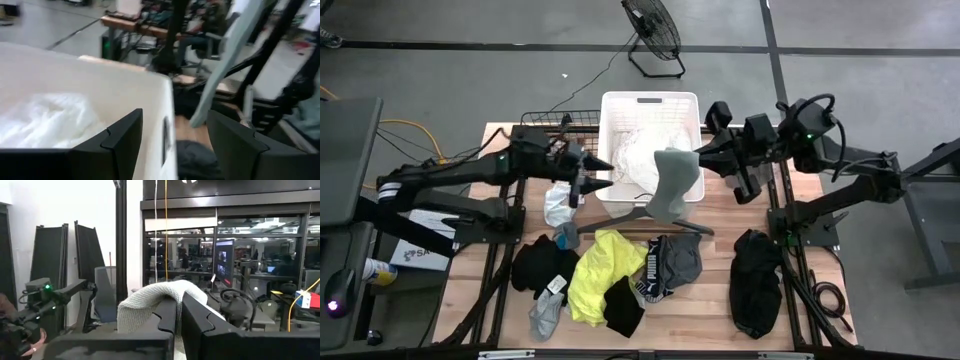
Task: Pick & Place Cloths
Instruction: Put the right grey sock into the black bin
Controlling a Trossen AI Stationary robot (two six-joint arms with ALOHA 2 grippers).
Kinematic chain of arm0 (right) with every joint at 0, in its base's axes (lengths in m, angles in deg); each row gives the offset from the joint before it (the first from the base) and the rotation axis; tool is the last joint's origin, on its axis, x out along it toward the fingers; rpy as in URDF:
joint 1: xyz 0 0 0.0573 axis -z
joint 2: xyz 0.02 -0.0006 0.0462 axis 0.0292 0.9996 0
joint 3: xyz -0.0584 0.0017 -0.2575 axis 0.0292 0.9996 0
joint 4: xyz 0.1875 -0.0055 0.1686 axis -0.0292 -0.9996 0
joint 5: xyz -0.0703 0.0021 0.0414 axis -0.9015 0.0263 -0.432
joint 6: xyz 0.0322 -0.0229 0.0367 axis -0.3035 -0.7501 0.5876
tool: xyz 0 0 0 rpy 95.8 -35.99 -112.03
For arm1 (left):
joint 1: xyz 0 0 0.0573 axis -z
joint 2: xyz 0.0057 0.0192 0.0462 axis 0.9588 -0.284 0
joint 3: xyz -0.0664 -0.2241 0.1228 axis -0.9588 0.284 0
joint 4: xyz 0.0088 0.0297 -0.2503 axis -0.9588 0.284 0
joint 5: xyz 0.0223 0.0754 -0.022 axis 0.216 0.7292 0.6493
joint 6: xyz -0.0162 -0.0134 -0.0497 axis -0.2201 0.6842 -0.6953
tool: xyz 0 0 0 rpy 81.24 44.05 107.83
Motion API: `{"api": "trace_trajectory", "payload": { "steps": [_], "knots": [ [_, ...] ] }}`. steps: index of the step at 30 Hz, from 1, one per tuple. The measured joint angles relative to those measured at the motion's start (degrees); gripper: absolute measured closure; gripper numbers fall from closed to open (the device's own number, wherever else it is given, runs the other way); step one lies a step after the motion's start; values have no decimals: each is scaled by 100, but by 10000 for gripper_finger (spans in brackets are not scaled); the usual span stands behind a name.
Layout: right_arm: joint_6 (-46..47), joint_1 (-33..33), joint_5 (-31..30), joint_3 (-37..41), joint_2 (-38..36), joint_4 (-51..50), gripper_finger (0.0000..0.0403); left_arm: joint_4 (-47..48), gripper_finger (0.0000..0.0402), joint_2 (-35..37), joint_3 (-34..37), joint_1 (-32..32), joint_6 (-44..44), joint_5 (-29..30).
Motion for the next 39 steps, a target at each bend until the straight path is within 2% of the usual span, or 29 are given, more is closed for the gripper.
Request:
{"api": "trace_trajectory", "payload": {
  "steps": [5, 11, 17, 23, 30, 39],
  "knots": [
    [6, 0, 58, 0, 42, -61, 399, -503, 183, -738, -627, 2, 57, -605],
    [-4, -2, 108, 0, 44, -83, 399, -480, 183, -1435, -1416, 0, 169, -781],
    [-5, -2, 261, 0, 44, -132, 399, -513, 183, -1996, -2009, 71, 128, -1546],
    [-5, -2, 273, 0, 44, -174, 399, -528, 183, -2254, -2225, 245, 157, -1951],
    [-36, -2, 286, 0, 44, -224, 399, -1012, 183, -2298, -2243, 392, 169, -2312],
    [-168, -2, 384, 0, 44, -221, 399, -1587, 183, -2327, -2243, 576, 134, -2056]
  ]
}}
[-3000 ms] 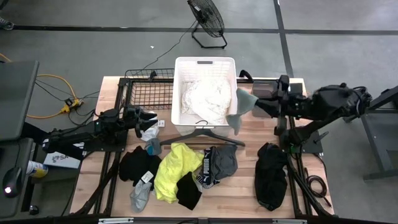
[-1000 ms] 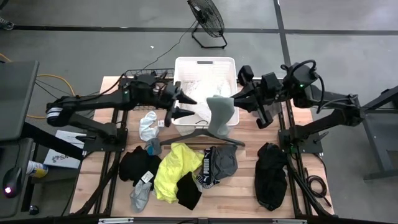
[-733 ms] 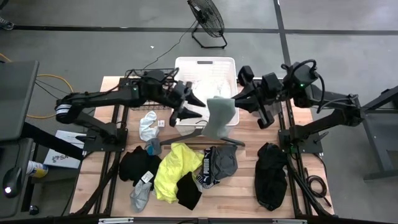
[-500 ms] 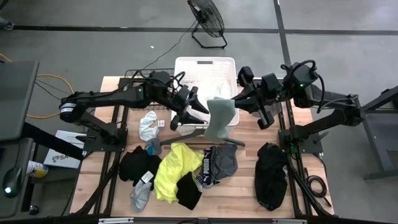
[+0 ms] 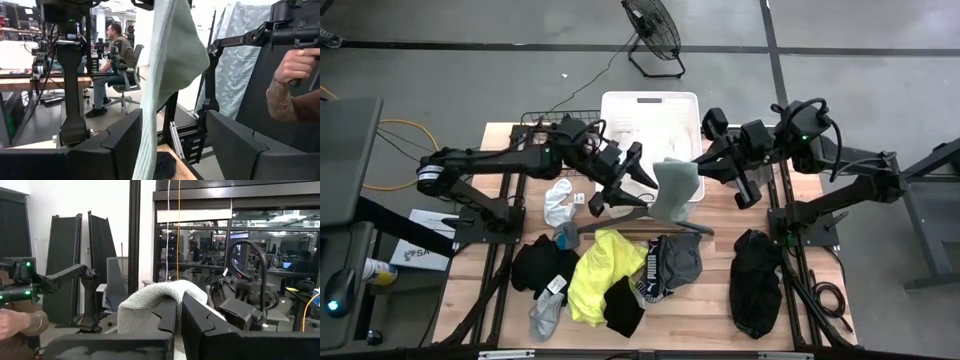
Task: Pick & Place Cloths
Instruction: Put the right grey sock into the black bin
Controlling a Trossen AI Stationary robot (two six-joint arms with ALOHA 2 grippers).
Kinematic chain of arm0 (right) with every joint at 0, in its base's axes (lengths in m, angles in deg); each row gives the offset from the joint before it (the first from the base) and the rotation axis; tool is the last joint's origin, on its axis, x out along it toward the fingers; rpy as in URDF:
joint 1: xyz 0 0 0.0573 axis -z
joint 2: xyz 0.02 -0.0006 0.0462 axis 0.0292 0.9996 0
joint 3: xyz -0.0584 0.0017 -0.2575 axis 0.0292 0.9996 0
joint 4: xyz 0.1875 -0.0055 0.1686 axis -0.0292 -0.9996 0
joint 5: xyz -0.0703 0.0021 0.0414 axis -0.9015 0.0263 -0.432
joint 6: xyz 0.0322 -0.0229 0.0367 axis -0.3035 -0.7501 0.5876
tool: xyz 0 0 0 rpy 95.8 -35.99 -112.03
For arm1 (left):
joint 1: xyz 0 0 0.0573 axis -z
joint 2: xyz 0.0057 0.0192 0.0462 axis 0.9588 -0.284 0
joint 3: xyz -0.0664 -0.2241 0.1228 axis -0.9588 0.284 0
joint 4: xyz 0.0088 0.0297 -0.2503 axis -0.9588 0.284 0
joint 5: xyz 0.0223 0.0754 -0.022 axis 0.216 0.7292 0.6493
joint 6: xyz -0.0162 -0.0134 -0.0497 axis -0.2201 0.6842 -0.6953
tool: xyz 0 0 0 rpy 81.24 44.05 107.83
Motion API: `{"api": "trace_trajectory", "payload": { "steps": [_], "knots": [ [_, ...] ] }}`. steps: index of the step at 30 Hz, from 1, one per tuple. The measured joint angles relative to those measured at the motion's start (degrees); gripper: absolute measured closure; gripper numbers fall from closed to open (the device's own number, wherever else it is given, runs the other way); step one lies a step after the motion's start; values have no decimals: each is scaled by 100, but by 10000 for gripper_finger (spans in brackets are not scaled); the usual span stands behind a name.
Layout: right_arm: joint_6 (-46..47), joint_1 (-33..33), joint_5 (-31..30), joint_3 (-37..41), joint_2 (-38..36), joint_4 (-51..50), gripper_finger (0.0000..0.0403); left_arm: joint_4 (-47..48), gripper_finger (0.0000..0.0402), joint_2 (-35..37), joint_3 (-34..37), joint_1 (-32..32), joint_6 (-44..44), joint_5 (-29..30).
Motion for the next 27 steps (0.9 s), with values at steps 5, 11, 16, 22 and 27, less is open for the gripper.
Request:
{"api": "trace_trajectory", "payload": {
  "steps": [5, 11, 16, 22, 27],
  "knots": [
    [-99, 0, 41, 0, 0, 2, 399, -321, 183, -77, -2, 69, -6, 241],
    [-103, 0, 172, 0, 16, 5, 399, -473, 183, -171, -1, 149, -24, 580],
    [-220, 0, 146, 0, 163, 53, 399, -594, 183, -232, -4, 265, -25, 590],
    [-252, 2, 171, -2, 569, 498, 399, -460, 183, -246, 4, 366, -9, 557],
    [-255, 0, 162, -2, 706, 647, 399, -371, 183, -246, 4, 362, -135, 552]
  ]
}}
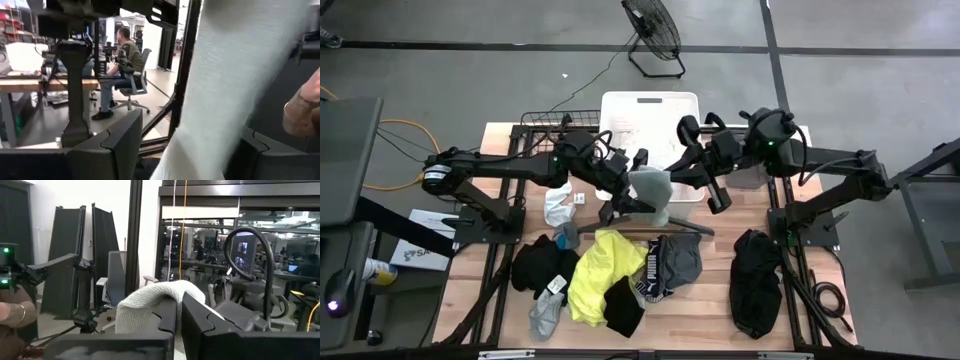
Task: Pick & Place Cloths
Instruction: Put the right grey sock into the black bin
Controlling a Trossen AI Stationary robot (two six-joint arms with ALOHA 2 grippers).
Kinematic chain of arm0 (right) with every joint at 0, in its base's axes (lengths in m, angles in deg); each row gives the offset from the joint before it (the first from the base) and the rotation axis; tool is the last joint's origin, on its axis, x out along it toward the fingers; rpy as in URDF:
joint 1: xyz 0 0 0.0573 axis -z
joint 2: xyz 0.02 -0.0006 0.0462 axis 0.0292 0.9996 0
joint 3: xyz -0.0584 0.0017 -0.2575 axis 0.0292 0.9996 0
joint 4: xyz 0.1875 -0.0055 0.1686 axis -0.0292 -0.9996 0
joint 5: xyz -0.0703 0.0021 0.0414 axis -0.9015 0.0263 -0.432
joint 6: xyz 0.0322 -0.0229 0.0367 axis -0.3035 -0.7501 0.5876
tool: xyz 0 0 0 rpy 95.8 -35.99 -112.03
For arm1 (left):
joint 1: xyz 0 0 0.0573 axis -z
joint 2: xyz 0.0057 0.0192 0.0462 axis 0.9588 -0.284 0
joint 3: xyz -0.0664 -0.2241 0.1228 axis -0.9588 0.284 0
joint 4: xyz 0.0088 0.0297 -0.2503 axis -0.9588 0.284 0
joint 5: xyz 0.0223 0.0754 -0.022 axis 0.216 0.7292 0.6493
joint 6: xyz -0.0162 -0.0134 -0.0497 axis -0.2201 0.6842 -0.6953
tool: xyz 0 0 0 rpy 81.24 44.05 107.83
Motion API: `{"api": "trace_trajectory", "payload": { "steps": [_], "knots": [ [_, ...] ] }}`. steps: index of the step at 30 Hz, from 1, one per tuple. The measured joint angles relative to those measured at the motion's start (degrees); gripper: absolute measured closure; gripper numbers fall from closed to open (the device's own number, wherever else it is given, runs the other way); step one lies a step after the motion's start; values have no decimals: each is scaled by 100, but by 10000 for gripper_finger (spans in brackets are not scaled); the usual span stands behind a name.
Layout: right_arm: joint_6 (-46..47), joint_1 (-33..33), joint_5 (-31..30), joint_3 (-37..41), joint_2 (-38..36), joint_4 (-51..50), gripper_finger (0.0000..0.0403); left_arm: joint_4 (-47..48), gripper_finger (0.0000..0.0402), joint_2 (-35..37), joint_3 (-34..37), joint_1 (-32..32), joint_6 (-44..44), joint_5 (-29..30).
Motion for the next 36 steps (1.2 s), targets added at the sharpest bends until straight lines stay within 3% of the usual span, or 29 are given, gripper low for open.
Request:
{"api": "trace_trajectory", "payload": {
  "steps": [4, 7, 14, 26, 30, 36],
  "knots": [
    [-17, 3, -35, 0, -2, 2, 399, 84, 189, 0, 0, 2, -86, -259],
    [-17, 2, -36, 0, -56, -35, 399, 145, 219, 0, 0, 4, -144, -276],
    [-24, 2, -209, 0, -98, -260, 399, 171, 385, 0, 0, 0, -180, -417],
    [-7, 0, -397, 0, -96, -375, 385, 266, 399, 9, 0, -1, -222, -551],
    [3, 0, -878, 0, -168, -466, 351, 525, 400, 115, 0, -3, -195, -525],
    [131, 0, -1094, 0, -322, -565, 268, 747, 401, 374, 0, -3, -21, -495]
  ]
}}
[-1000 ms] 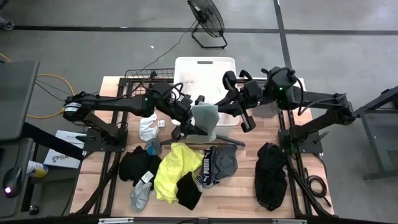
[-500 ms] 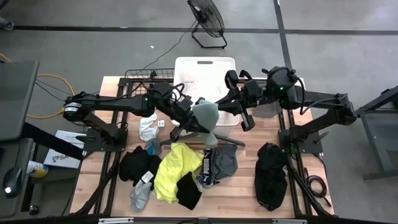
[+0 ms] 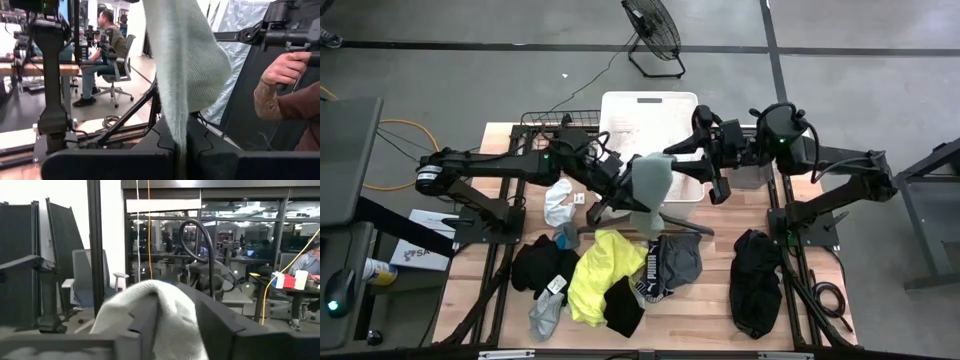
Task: Pick & Place Cloths
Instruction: Put the right grey sock into the black bin
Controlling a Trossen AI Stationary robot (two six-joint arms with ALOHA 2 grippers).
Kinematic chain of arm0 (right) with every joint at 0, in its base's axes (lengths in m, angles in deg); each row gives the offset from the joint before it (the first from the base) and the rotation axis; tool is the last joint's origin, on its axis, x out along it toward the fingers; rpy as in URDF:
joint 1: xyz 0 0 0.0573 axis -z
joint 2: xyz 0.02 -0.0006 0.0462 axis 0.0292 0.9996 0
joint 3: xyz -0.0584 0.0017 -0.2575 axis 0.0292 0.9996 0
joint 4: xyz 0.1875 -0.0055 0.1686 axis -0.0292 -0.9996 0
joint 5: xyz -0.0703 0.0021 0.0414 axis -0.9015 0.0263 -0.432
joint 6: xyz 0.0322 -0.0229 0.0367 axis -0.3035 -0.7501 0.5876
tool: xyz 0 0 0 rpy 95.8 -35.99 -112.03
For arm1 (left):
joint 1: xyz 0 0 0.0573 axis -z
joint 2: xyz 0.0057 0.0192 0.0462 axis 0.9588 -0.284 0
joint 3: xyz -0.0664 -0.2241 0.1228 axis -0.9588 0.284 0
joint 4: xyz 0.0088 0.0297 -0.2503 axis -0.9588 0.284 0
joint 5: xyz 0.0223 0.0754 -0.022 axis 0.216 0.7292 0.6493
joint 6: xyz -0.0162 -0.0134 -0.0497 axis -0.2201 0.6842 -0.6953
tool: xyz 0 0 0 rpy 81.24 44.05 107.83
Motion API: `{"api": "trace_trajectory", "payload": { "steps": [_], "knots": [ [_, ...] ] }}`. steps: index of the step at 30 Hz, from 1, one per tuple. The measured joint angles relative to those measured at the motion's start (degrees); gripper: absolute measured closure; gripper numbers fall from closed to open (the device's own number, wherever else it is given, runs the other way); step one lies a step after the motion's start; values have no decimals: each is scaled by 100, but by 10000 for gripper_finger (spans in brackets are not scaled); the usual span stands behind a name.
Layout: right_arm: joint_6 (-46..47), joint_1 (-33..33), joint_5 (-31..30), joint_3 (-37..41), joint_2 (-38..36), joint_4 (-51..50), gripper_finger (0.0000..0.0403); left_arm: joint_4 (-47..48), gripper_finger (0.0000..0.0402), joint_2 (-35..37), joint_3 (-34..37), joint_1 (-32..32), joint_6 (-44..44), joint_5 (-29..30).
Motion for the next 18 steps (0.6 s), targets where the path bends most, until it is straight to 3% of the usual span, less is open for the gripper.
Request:
{"api": "trace_trajectory", "payload": {
  "steps": [8, 18],
  "knots": [
    [182, 0, -153, 2, -272, -598, 176, 891, 401, 697, 0, -2, 540, 405],
    [566, 0, -152, 2, -391, -1472, 163, 2671, 401, 2092, -2, -2, 1928, 2108]
  ]
}}
